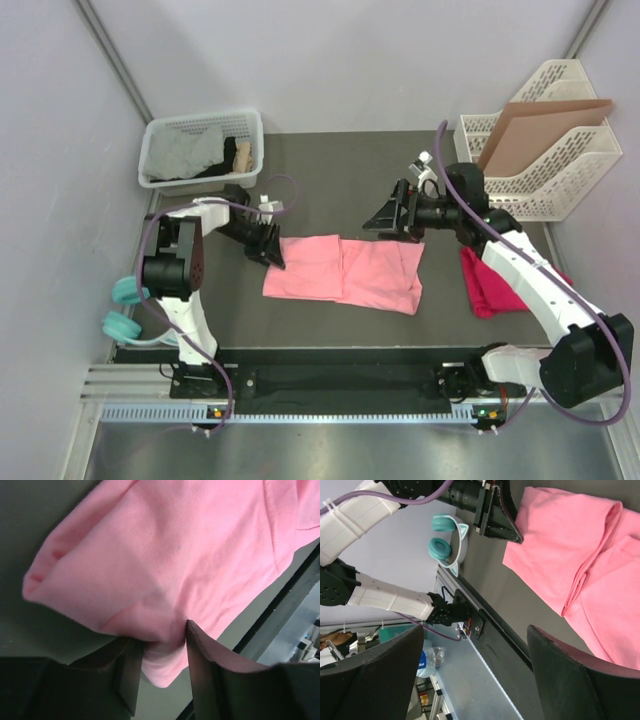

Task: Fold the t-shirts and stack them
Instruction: Fold the tshirt

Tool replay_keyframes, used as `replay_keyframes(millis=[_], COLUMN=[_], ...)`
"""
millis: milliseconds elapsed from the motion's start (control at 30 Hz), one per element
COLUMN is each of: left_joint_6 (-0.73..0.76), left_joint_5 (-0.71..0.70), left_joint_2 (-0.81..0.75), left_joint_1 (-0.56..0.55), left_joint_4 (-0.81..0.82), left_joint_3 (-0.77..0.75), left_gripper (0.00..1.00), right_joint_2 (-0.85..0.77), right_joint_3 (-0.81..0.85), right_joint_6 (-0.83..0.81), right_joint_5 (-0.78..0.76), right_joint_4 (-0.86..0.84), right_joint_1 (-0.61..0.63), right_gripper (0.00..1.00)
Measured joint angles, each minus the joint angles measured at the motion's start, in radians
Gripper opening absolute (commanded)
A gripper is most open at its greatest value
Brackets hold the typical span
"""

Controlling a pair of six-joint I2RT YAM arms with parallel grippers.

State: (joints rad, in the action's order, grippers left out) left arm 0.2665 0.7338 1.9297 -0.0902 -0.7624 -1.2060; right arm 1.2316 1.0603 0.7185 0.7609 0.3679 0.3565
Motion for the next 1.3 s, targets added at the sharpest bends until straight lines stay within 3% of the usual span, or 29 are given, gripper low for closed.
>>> replay_keyframes(millis=[33, 400, 1000, 1200, 1300], left_joint_6=[0.003, 0.085, 0.236, 0.24, 0.227], left_joint_5=[-0.002, -0.052, -0.423, -0.466, -0.502], left_joint_2=[0.004, 0.019, -0.038, -0.113, -0.161], left_joint_1=[-0.006, -0.014, 0.175, 0.132, 0.055], left_joint_4=[0.0, -0.056, -0.278, -0.404, -0.448], left_joint_3=[0.005, -0.011, -0.161, -0.355, -0.44], left_gripper=[0.01, 0.0, 0.0, 0.0, 0.0], right_joint_2=[0.0, -0.013, -0.101, -0.106, -0.111], right_joint_3=[-0.011, -0.042, -0.146, -0.171, -0.188], right_joint_6=[0.0, 0.026, 0.02, 0.016, 0.017], right_joint_5=[-0.001, -0.003, 0.013, 0.019, 0.02], right_joint_4=[0.003, 0.02, 0.019, 0.008, -0.006], right_joint_1=[0.0, -0.013, -0.071, -0.078, -0.079], right_gripper=[0.84, 0.83, 0.83, 0.83, 0.83])
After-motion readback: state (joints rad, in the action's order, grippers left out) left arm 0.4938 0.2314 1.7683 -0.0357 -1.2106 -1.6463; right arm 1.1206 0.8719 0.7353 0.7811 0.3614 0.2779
